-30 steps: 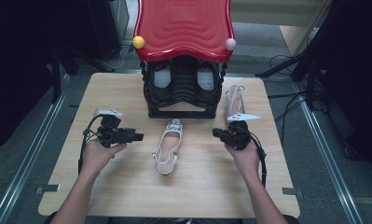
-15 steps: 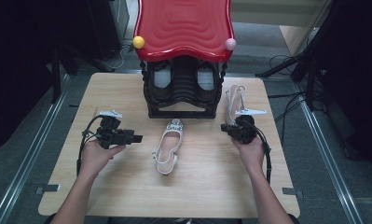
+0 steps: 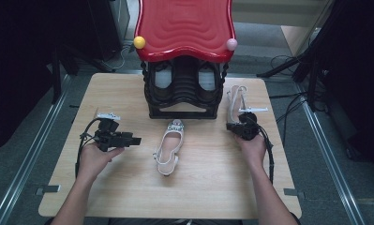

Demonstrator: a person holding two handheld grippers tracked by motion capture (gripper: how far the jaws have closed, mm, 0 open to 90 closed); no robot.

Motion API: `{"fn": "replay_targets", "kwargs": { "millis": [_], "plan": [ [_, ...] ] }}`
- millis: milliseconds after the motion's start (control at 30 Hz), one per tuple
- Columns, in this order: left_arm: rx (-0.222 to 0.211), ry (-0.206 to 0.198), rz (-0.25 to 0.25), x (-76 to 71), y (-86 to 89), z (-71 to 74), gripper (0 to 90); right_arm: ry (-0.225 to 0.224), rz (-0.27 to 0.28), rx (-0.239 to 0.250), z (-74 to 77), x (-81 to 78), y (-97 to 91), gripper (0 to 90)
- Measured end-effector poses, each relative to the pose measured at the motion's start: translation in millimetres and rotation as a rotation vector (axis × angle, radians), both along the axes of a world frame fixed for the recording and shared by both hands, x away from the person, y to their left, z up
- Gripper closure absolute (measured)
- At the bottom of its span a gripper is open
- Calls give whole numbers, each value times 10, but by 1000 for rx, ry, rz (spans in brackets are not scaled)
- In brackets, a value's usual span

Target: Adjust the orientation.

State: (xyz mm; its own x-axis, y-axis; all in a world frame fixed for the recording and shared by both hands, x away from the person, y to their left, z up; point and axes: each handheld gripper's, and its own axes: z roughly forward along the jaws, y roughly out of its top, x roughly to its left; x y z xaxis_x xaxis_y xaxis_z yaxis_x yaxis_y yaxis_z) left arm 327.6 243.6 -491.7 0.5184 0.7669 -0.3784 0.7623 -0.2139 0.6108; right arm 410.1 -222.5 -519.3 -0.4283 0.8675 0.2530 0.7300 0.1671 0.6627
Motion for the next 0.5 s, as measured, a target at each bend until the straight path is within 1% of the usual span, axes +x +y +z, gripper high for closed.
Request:
{"fn": "replay_targets", "kwargs": {
  "millis": [167, 267, 300, 500],
  "plan": [
    [5, -2, -2, 3, -11, -5, 427, -1, 4, -25, 6, 2, 12, 900],
    [3, 0, -1, 3, -6, -2, 427, 2, 1, -19, 7, 5, -6, 900],
    [3, 0, -1, 2, -5, -2, 427, 8, -8, -18, 13, 1, -10, 900],
    [5, -1, -2, 0, -7, -3, 427, 6, -33, -24, 23, -2, -57, 900]
  ]
}}
